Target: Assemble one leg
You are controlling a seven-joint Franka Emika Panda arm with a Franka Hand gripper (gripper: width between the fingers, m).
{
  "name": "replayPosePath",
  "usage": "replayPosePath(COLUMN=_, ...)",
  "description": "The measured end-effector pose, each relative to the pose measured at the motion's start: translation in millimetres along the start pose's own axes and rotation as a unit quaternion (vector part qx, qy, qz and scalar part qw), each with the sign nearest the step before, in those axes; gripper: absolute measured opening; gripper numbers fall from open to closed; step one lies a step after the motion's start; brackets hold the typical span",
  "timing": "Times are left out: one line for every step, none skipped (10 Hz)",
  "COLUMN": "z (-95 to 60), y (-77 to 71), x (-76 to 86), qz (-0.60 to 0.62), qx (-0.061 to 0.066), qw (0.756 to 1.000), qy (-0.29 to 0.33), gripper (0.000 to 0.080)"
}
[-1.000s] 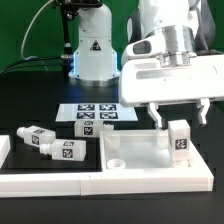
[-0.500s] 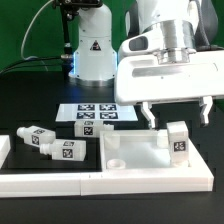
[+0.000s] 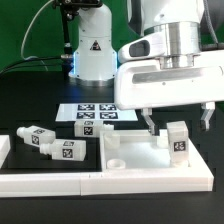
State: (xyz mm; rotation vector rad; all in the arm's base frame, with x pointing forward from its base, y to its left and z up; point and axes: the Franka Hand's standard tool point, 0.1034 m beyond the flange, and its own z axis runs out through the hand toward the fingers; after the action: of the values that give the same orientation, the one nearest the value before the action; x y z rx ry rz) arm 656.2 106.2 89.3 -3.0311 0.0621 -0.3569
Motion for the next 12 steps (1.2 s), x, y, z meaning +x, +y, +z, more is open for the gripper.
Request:
replayPosePath(z=3.6, y=0.3, x=-0.9, qz=0.004, qx=0.005, qw=1.000, qy=-0.023, gripper=0.0649)
replayPosePath(z=5.2, y=8.3, x=-0.7, qz=0.015, qx=0.008, qw=1.000, qy=-0.026, gripper=0.0649)
replayPosePath(z=4.9, y=7.5, x=0.1, qz=0.018, qx=0.007, qw=1.000, qy=-0.024, gripper=0.0649)
replayPosePath(z=5.2, y=6.9, x=-0.2, qz=0.023, qx=0.007, qw=0.999, qy=-0.024, gripper=0.0528)
replayPosePath(z=5.3, y=7.7, x=-0.2, qz=0.024, qx=0.007, qw=0.999, qy=-0.024, gripper=0.0390)
replayPosePath(z=5.2, y=7.4, x=-0.2, qz=0.040, qx=0.006, qw=0.999, qy=-0.025, gripper=0.0285)
replayPosePath(z=5.3, y=7.4, x=-0.4, qz=0.086, qx=0.006, qw=0.996, qy=-0.025, gripper=0.0285)
replayPosePath(z=5.4, y=9.1, x=-0.4, qz=0.122, qx=0.004, qw=0.992, qy=-0.025, gripper=0.0286)
replayPosePath(z=5.6, y=10.4, x=-0.6, qz=0.150, qx=0.003, qw=0.988, qy=-0.025, gripper=0.0286)
replayPosePath(z=6.3, y=10.4, x=-2.1, qz=0.211, qx=-0.001, qw=0.977, qy=-0.026, gripper=0.0286)
replayPosePath(z=6.3, y=13.6, x=-3.7, qz=0.294, qx=-0.011, qw=0.955, qy=-0.024, gripper=0.0286)
replayPosePath(z=6.1, y=14.9, x=-5.1, qz=0.352, qx=-0.019, qw=0.935, qy=-0.023, gripper=0.0286)
